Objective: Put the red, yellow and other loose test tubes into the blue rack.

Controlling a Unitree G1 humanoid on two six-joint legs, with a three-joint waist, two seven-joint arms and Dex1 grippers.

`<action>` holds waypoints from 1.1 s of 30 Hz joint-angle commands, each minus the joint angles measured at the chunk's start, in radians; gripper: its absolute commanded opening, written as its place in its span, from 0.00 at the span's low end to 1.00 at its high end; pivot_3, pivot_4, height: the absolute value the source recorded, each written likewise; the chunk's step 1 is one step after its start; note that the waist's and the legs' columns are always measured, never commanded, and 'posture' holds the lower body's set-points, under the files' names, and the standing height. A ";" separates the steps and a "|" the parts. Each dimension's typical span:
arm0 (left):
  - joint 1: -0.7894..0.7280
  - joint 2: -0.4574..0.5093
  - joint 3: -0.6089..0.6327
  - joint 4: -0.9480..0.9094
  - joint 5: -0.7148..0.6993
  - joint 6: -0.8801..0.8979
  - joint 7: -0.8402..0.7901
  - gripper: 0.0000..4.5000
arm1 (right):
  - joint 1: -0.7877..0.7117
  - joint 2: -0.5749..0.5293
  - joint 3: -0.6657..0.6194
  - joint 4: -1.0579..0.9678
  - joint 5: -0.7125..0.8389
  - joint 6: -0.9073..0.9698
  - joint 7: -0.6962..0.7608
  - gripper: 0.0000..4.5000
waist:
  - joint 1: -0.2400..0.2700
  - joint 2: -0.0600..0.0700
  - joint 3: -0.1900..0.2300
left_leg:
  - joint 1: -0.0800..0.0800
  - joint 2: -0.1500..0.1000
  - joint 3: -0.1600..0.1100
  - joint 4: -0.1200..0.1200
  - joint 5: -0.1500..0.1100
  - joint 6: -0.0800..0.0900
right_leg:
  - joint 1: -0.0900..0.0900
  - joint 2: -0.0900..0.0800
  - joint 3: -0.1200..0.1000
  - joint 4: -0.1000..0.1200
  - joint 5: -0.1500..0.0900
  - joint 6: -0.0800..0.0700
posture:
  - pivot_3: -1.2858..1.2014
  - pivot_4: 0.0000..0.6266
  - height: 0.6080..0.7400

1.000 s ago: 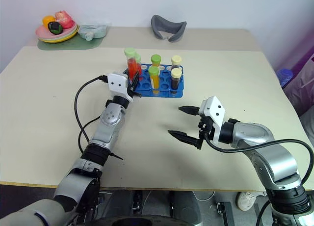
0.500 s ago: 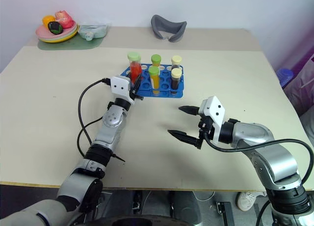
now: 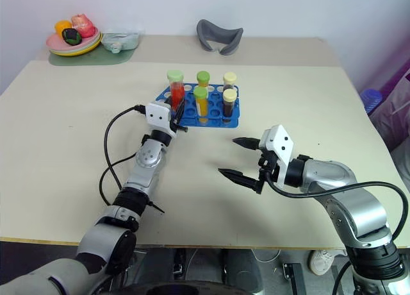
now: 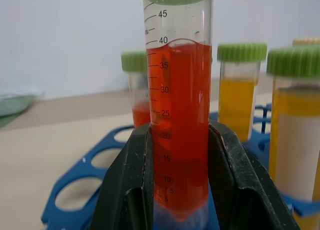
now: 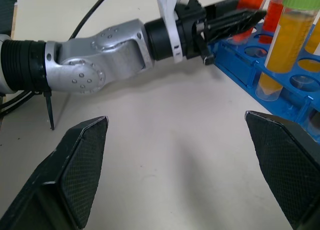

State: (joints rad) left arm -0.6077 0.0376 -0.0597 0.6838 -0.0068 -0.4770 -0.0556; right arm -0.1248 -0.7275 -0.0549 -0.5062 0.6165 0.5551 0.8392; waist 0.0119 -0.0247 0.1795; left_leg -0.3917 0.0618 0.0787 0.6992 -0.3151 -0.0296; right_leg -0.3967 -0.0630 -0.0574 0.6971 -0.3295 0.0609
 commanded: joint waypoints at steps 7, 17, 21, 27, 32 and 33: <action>0.023 -0.005 0.011 0.017 0.017 -0.113 -0.017 0.19 | -0.034 0.048 -0.073 -0.040 0.092 0.027 -0.061 1.00 | -0.001 0.000 0.000 | 0.000 0.000 0.000 0.000 0.000 0.000 | 0.000 -0.001 0.000 0.000 0.000 0.000 | 0.52 0.24 0.75; 0.036 -0.020 0.029 0.026 0.013 -0.119 -0.003 0.19 | -0.012 0.061 -0.096 -0.054 0.121 0.048 -0.113 1.00 | 0.000 0.000 0.000 | 0.000 0.000 0.000 0.000 -0.001 0.001 | 0.000 -0.001 0.000 -0.001 0.000 0.000 | 0.52 0.24 0.75; 0.040 -0.022 0.033 0.027 0.012 -0.116 -0.003 0.19 | 0.007 0.064 -0.096 -0.066 0.121 0.047 -0.131 1.00 | -0.001 0.000 0.000 | 0.000 0.000 0.000 0.000 -0.001 0.001 | 0.000 -0.001 0.000 -0.001 0.000 0.000 | 0.52 0.24 0.75; 0.042 -0.020 0.030 0.028 0.019 -0.110 -0.014 0.30 | 0.023 0.065 -0.091 -0.076 0.115 0.042 -0.142 1.00 | -0.001 0.000 0.000 | 0.000 0.000 0.000 0.000 -0.001 0.001 | 0.000 0.000 0.000 -0.001 0.000 0.000 | 0.52 0.24 0.75; 0.047 -0.027 0.048 0.004 -0.009 -0.097 -0.031 0.82 | 0.026 0.066 -0.086 -0.073 0.110 0.037 -0.146 1.00 | -0.001 0.000 0.000 | 0.000 0.000 0.000 0.000 -0.001 0.001 | 0.000 0.000 0.000 -0.001 0.000 0.000 | 0.52 0.24 0.75; 0.049 -0.029 0.055 -0.006 -0.019 -0.094 -0.035 0.82 | 0.027 0.067 -0.085 -0.072 0.109 0.036 -0.146 1.00 | -0.002 0.000 0.000 | 0.000 0.000 0.000 0.000 -0.001 0.001 | 0.000 0.000 0.000 -0.001 0.000 0.000 | 0.52 0.24 0.75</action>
State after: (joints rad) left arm -0.5662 0.0158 -0.0199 0.7143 -0.0056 -0.5711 -0.0873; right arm -0.0985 -0.6676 -0.1276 -0.5456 0.7207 0.6047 0.6941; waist 0.0104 -0.0245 0.1793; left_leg -0.3918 0.0622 0.0791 0.6990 -0.3158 -0.0283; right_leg -0.3968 -0.0631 -0.0576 0.6965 -0.3294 0.0608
